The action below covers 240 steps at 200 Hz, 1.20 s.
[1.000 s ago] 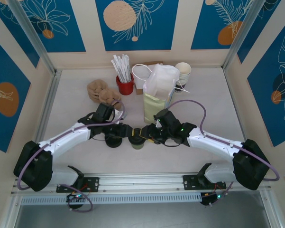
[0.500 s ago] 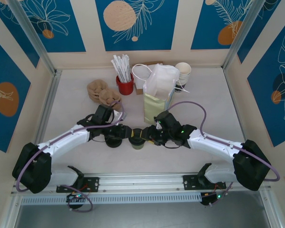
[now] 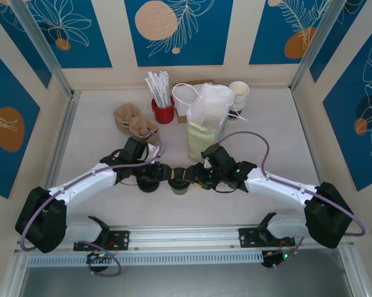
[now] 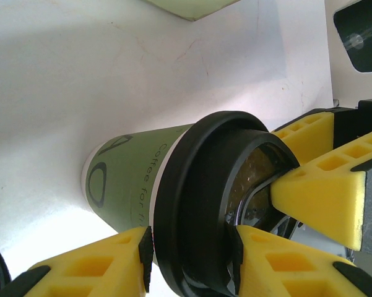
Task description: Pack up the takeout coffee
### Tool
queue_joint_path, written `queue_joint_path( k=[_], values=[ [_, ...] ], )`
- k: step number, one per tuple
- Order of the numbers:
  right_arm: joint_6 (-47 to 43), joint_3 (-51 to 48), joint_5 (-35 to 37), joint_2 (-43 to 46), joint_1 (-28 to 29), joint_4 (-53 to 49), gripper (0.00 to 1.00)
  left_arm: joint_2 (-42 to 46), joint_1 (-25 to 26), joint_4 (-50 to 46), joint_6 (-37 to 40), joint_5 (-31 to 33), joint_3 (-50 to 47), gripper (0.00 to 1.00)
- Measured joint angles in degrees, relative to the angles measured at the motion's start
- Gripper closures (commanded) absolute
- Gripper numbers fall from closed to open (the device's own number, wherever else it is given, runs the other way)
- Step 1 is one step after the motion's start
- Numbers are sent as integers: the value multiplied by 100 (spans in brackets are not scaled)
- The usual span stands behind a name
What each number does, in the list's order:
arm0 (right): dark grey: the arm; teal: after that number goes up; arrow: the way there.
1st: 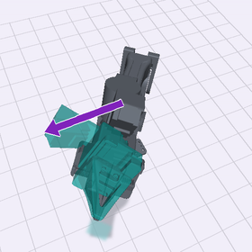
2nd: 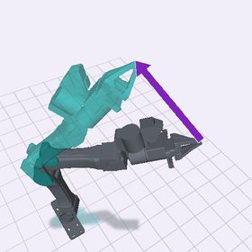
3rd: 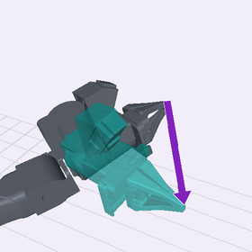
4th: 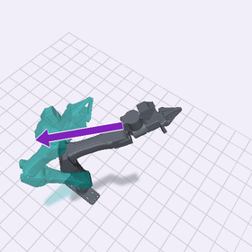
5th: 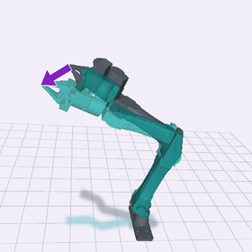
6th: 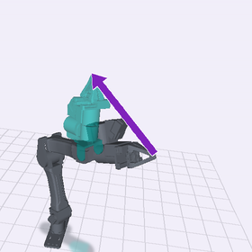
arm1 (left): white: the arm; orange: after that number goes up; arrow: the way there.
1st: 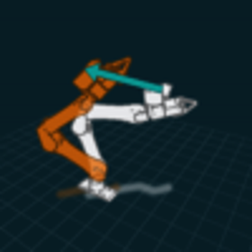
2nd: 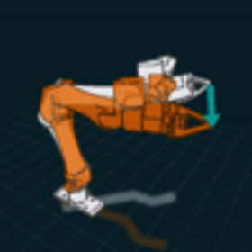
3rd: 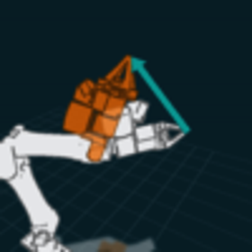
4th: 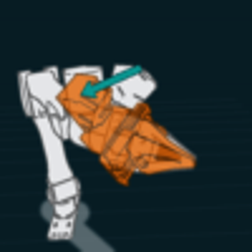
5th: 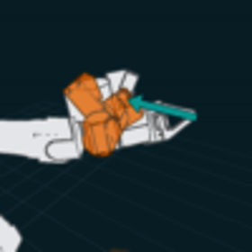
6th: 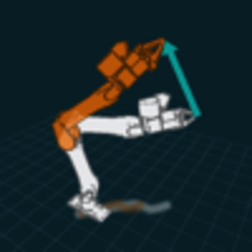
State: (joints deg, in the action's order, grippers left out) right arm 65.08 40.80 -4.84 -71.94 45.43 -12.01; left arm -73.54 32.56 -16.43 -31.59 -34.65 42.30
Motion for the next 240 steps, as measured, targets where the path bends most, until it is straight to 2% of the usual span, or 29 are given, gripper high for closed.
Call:
queue_joint_path(
  k=[84,240],
  values=[
    [-42,415,15,-223,-4,-595,46,31,0,-518,-68,92,278,58],
    [-68,826,39,-251,33,-1248,40,98,0,-935,-79,223,785,58]
  ],
)
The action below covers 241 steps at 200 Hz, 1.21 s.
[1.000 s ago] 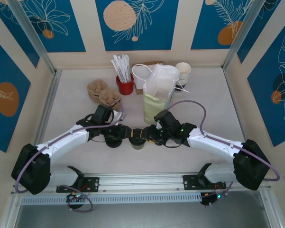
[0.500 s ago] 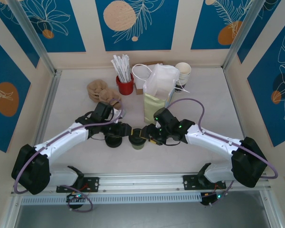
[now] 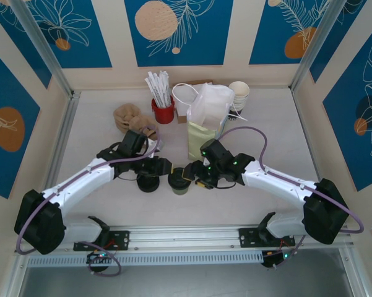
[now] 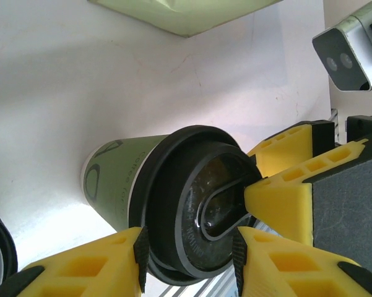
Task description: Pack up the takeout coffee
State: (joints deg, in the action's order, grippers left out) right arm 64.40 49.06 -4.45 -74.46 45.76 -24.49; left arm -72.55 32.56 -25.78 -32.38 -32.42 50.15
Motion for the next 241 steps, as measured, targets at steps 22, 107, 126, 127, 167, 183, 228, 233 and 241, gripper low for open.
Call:
queue_joint_path(
  k=[22,107,126,127,167,183,228,233,241],
  values=[
    [-24,186,0,31,4,-94,40,90,0,-127,0,184,122,55],
    [-356,946,-46,658,42,-542,41,922,-2,-560,-46,1453,793,42],
    [-479,1073,-76,839,42,-568,41,1099,-4,-562,-127,1860,804,34],
    [-487,1078,-81,846,39,-568,41,1117,-4,-560,-133,1897,804,33],
    [-804,1165,-205,1285,-129,-625,41,1585,-98,-378,-439,2865,706,25],
    [-901,1163,-339,1469,-365,-629,41,1665,-192,-260,-579,3204,590,24],
    [-1073,885,-940,2028,-1381,-549,41,1456,-577,181,-1003,3810,306,24],
    [-1093,844,-1010,2074,-1495,-546,41,1410,-634,243,-1058,3836,273,24],
    [-1121,796,-1137,2131,-1681,-557,41,1309,-732,343,-1143,3860,229,24]
  ],
)
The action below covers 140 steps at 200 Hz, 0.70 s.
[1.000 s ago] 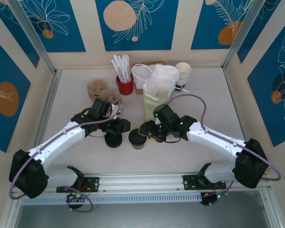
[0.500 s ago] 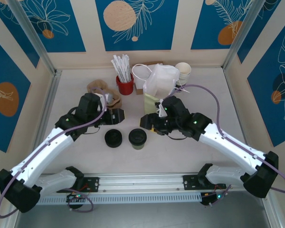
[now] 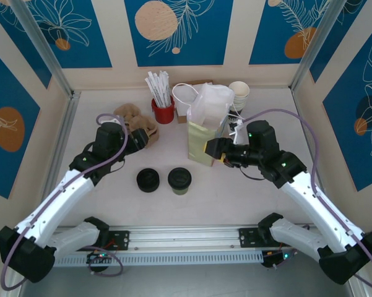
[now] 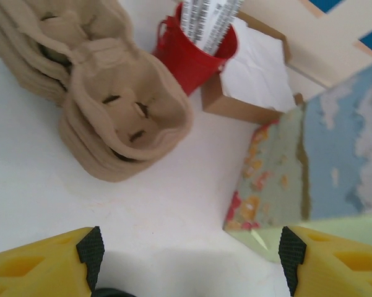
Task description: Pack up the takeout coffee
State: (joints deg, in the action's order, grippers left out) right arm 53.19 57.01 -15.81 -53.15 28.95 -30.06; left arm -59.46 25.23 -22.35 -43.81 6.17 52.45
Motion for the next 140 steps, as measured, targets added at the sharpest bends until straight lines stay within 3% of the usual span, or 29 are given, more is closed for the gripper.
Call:
queue_joint_path(
  k=[59,140],
  values=[
    [-37,-79,-933,240,-1228,-61,42,-986,-765,636,-654,-177,-92,29],
    [-83,-90,-1770,452,-2031,-269,42,-1873,-973,1001,-1078,-415,59,41]
  ],
)
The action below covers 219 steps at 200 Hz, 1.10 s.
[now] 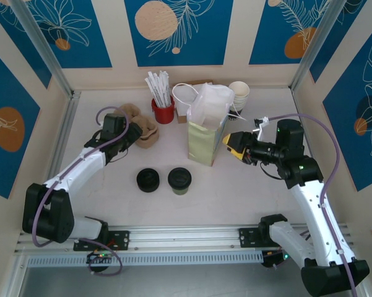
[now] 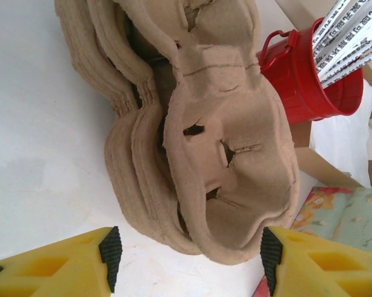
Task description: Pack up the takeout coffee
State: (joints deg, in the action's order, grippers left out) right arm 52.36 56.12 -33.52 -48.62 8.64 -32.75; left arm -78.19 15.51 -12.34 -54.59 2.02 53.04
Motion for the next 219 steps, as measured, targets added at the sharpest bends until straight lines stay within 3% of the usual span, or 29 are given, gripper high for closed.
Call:
queue_joint_path(
  k=[103,186,219],
  values=[
    [-35,0,-514,0,-531,-13,42,-271,-39,531,-256,-50,98,47],
    [-35,0,-592,0,-632,-13,42,-472,-44,595,-343,-48,98,48],
    [-35,0,-595,0,-640,-13,42,-549,-50,612,-361,-50,98,54]
  ],
)
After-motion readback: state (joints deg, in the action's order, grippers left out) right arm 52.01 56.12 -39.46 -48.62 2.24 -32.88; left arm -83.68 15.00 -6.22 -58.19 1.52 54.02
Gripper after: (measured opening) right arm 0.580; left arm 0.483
